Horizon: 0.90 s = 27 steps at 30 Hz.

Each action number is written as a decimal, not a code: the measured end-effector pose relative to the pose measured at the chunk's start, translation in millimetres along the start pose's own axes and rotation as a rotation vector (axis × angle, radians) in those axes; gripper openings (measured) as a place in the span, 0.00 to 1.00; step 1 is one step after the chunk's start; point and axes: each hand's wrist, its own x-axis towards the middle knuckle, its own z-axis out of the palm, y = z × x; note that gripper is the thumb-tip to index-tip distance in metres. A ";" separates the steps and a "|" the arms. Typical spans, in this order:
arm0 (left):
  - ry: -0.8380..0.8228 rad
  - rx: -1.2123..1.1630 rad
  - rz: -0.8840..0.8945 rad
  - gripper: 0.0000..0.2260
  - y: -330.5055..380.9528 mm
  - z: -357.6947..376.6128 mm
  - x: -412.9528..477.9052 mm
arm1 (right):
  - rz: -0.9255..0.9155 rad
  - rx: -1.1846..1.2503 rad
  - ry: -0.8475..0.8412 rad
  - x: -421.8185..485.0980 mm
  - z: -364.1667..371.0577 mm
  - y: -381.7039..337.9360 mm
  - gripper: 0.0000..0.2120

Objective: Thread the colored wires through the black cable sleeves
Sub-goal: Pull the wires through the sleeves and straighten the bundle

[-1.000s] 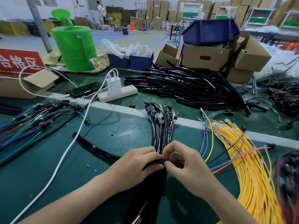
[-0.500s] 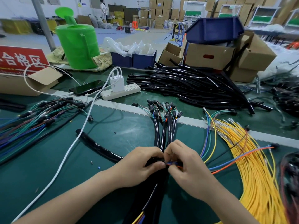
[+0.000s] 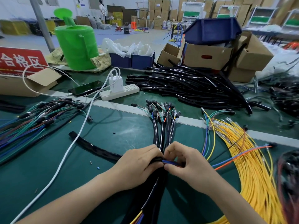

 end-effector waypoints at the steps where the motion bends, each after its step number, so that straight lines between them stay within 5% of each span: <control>1: 0.002 -0.076 -0.031 0.13 -0.8 -0.6 0.8 | -0.037 -0.013 0.003 -0.3 0.5 -0.4 0.11; 8: -0.104 -0.494 -0.210 0.05 -3.4 -8.6 6.4 | -0.279 -0.168 0.180 0.4 6.8 0.4 0.05; 15: 0.081 -0.247 -0.065 0.09 -5.9 -1.2 3.1 | -0.207 -0.089 0.227 1.1 7.3 5.5 0.06; 27: 0.120 -0.145 0.032 0.05 -2.0 -6.6 3.7 | -0.195 -0.058 0.217 -0.5 8.5 1.0 0.06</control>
